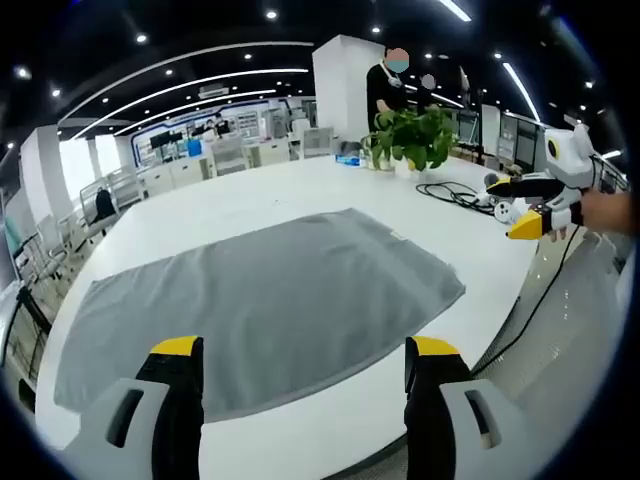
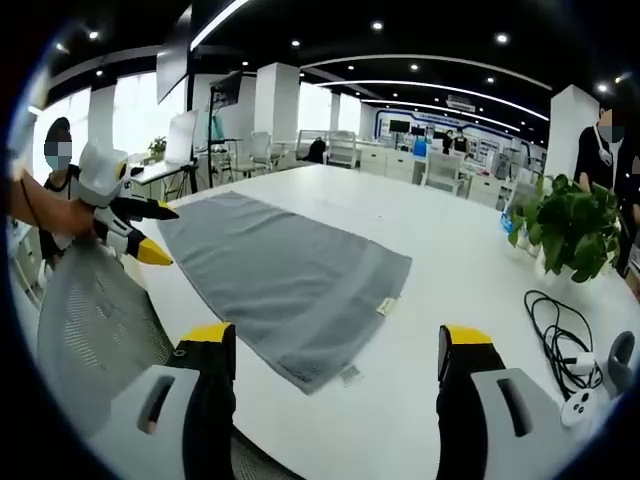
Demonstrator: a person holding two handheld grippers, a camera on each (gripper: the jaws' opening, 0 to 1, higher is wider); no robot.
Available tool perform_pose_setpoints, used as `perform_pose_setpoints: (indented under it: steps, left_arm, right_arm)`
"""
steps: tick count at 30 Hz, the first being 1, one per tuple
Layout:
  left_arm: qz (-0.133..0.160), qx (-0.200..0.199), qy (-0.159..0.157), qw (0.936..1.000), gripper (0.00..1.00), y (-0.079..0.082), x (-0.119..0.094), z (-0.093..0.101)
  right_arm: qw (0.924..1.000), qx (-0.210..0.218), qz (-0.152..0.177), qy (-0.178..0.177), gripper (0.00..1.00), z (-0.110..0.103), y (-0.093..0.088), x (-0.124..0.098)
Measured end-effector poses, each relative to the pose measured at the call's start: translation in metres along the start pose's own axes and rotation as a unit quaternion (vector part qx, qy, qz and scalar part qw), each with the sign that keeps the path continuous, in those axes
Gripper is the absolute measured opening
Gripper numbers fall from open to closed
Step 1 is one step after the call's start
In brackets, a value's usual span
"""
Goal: Fold the towel on the table until its edges align and the towel forms a compact rectangular stack.
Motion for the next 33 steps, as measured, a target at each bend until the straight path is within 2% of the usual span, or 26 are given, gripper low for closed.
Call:
perform_pose_setpoints:
  steps: [3,7,10,12,14,15,21,27,33]
  left_arm:
    - [0.007,0.039,-0.017,0.9991,0.85,0.019,0.001,0.009]
    - [0.018,0.054,-0.035,0.9978,0.85,0.038,0.004,0.019]
    - [0.027,0.068,-0.046,0.9963,0.85,0.052,0.007,0.026]
    - [0.032,0.07,-0.053,0.9956,0.85,0.057,0.008,0.029]
    - [0.034,0.073,-0.058,0.9951,0.85,0.061,0.009,0.032]
    - [0.036,0.071,-0.064,0.9948,0.85,0.063,0.009,0.034]
    - [0.043,0.068,-0.093,0.9924,0.85,0.079,0.014,0.049]
    - [0.055,0.083,-0.122,0.9876,0.85,0.099,0.022,0.066]
    - [0.058,0.082,-0.141,0.9848,0.84,0.107,0.031,0.079]
  right_arm:
    - [0.9999,-0.009,0.012,-0.005,0.84,0.013,0.012,-0.002]
    - [0.9995,-0.008,0.032,-0.004,0.83,0.026,0.028,-0.004]
    - [0.9988,-0.026,0.042,-0.003,0.81,0.035,0.039,-0.003]
    - [0.9985,-0.028,0.047,-0.004,0.81,0.041,0.044,-0.004]
    - [0.9984,-0.045,0.032,-0.011,0.8,0.048,0.044,-0.005]
    - [0.9979,-0.049,0.04,-0.013,0.79,0.051,0.048,-0.005]
    - [0.998,-0.037,0.048,-0.014,0.8,0.067,0.06,-0.009]
    - [0.9959,-0.068,0.055,-0.024,0.79,0.087,0.078,-0.014]
    - [0.9934,-0.092,0.059,-0.034,0.78,0.106,0.093,-0.018]
Point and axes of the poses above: the point that each gripper's makers call its tool centre point, and the gripper's own axes: x roughly forward along the fingers, z roughly to its right, y roughly out of its top, the point moved 5 cm from there along -x, roughly backward along the fingers, and after that the axes turned 6 degrees about -y, right-handed, at the moved point
